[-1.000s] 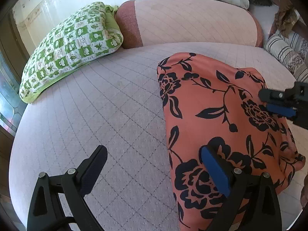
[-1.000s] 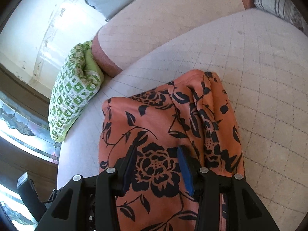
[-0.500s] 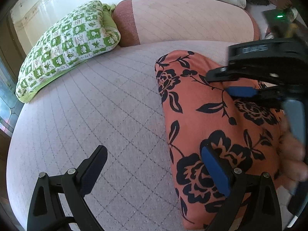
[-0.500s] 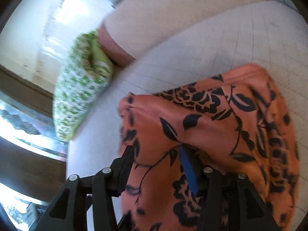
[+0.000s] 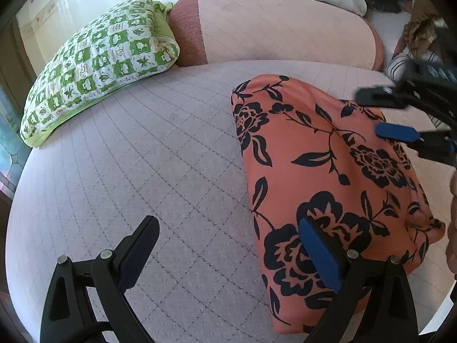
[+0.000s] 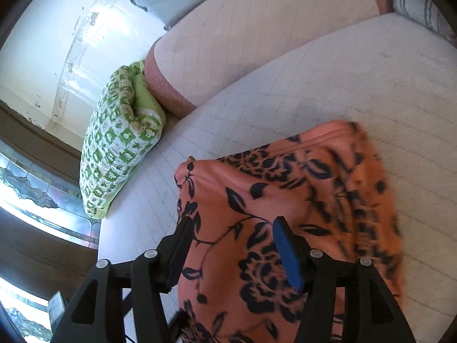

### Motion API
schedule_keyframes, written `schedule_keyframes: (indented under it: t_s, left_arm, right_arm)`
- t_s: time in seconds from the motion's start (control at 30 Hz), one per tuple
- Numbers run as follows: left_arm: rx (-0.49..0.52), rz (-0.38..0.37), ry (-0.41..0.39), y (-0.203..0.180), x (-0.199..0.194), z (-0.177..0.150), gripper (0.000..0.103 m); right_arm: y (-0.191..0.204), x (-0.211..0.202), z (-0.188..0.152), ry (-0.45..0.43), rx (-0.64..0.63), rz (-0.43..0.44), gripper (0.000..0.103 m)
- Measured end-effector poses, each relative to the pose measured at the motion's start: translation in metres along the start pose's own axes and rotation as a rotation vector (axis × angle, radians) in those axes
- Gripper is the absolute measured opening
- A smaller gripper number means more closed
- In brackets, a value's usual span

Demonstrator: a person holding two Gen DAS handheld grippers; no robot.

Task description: Fold small clothes

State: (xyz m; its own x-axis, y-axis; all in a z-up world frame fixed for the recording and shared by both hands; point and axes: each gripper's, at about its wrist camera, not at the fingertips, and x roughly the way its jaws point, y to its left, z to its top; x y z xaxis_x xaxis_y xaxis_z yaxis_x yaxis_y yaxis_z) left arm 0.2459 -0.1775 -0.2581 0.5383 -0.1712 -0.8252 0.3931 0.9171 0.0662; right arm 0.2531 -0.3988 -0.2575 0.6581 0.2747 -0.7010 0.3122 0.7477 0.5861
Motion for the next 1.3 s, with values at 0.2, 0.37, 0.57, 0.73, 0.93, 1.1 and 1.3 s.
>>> schedule_keyframes:
  t_s: [0.2, 0.37, 0.57, 0.73, 0.93, 1.1, 1.3]
  left_arm:
    - [-0.049, -0.039, -0.010, 0.004, 0.001, 0.006, 0.098]
    - [-0.056, -0.051, -0.025, 0.000, 0.004, 0.011, 0.098]
    - [-0.048, -0.056, -0.030, -0.007, 0.010, 0.014, 0.098]
    - [-0.061, -0.069, -0.023, -0.006, 0.014, 0.017, 0.098]
    - [-0.080, -0.104, -0.006, -0.002, 0.022, 0.020, 0.098]
    - [-0.085, -0.125, -0.002, 0.000, 0.024, 0.022, 0.098]
    - [-0.082, -0.137, -0.009, 0.001, 0.023, 0.025, 0.098]
  right_arm:
    - [-0.026, -0.033, -0.003, -0.019, -0.036, -0.032, 0.063]
    - [-0.057, -0.055, -0.003, -0.040, -0.035, -0.027, 0.067]
    - [-0.087, -0.064, -0.004, -0.016, -0.021, 0.006, 0.070]
    - [-0.104, -0.061, -0.007, 0.034, -0.013, 0.047, 0.070]
    - [-0.110, -0.047, -0.012, 0.090, -0.001, 0.058, 0.070]
    - [-0.116, -0.037, -0.014, 0.129, 0.022, 0.093, 0.070]
    - [-0.117, -0.026, -0.016, 0.171, 0.024, 0.105, 0.070]
